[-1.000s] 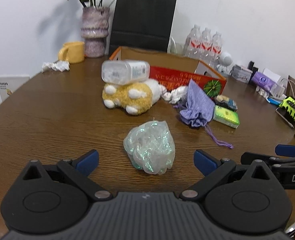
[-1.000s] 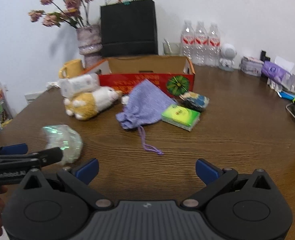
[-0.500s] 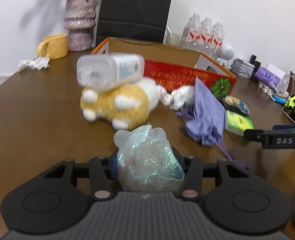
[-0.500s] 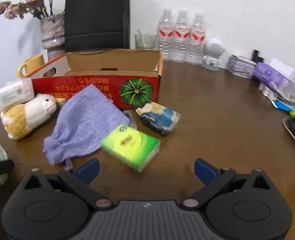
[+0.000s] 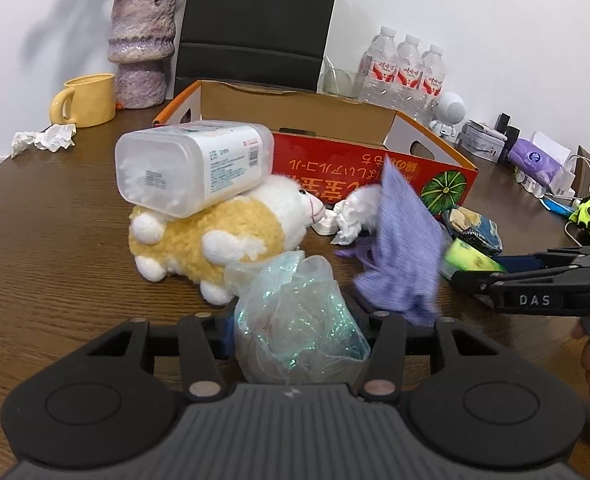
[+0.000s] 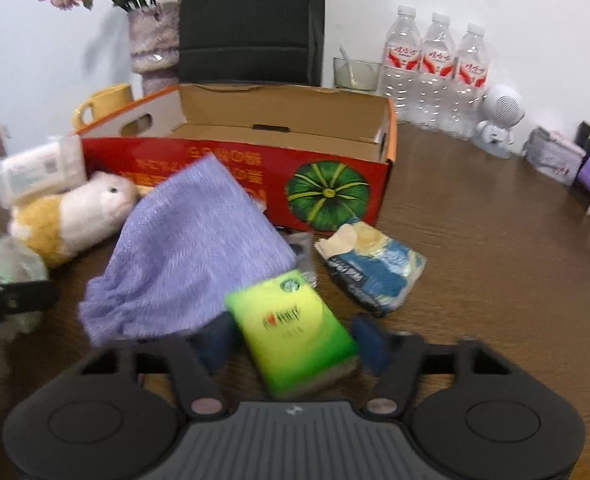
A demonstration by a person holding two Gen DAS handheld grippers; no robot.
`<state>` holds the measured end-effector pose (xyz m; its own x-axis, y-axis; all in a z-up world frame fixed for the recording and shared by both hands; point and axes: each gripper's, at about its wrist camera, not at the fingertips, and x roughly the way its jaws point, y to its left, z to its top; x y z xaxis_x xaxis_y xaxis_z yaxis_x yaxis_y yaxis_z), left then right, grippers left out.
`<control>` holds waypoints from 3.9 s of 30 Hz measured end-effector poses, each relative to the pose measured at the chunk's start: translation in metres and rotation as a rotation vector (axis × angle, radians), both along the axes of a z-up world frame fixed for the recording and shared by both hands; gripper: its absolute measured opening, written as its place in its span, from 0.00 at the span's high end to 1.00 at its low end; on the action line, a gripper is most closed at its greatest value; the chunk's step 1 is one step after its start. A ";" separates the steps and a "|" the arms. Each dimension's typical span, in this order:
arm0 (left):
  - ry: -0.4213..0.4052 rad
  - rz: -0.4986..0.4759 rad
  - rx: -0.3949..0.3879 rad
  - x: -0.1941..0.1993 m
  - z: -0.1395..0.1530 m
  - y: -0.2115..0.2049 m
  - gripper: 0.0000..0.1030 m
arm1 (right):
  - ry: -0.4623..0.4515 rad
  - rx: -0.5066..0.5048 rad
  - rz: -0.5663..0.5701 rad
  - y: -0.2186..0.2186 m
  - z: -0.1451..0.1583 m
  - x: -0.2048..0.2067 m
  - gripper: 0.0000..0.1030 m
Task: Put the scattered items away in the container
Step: 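Grasp the iridescent plastic bag with the left tool while the right grasps the green tissue pack, then drop the plastic bag and tissue pack into the box, opening both tools, then grasp the white plastic container with the left tool while the right grasps the blue snack packet, then lower the white container and blue packet into the box and release both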
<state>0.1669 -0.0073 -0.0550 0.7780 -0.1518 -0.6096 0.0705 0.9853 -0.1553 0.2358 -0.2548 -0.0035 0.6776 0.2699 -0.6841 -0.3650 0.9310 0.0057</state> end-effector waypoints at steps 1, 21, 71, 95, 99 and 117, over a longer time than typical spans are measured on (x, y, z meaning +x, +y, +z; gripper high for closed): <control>0.000 -0.001 -0.001 -0.001 0.000 0.000 0.52 | -0.004 0.010 -0.002 -0.001 0.000 -0.002 0.54; -0.279 -0.050 -0.117 0.031 0.102 0.019 0.51 | -0.281 0.240 -0.058 0.012 0.099 0.002 0.55; -0.169 0.109 -0.051 0.084 0.081 0.077 0.00 | -0.153 0.061 -0.118 0.013 0.067 0.066 0.00; -0.090 0.007 -0.061 0.079 0.014 0.073 0.01 | -0.005 0.031 -0.245 -0.018 -0.020 0.063 0.04; -0.117 -0.002 -0.073 0.076 0.016 0.074 0.21 | -0.017 0.087 -0.216 -0.021 -0.016 0.060 0.52; -0.244 0.020 -0.105 0.044 0.032 0.077 0.36 | -0.099 0.152 -0.201 -0.028 0.003 0.026 0.88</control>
<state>0.2107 0.0697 -0.0226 0.9035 -0.1869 -0.3856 0.0986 0.9664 -0.2373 0.2621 -0.2828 -0.0004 0.7896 0.2179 -0.5736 -0.1789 0.9760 0.1245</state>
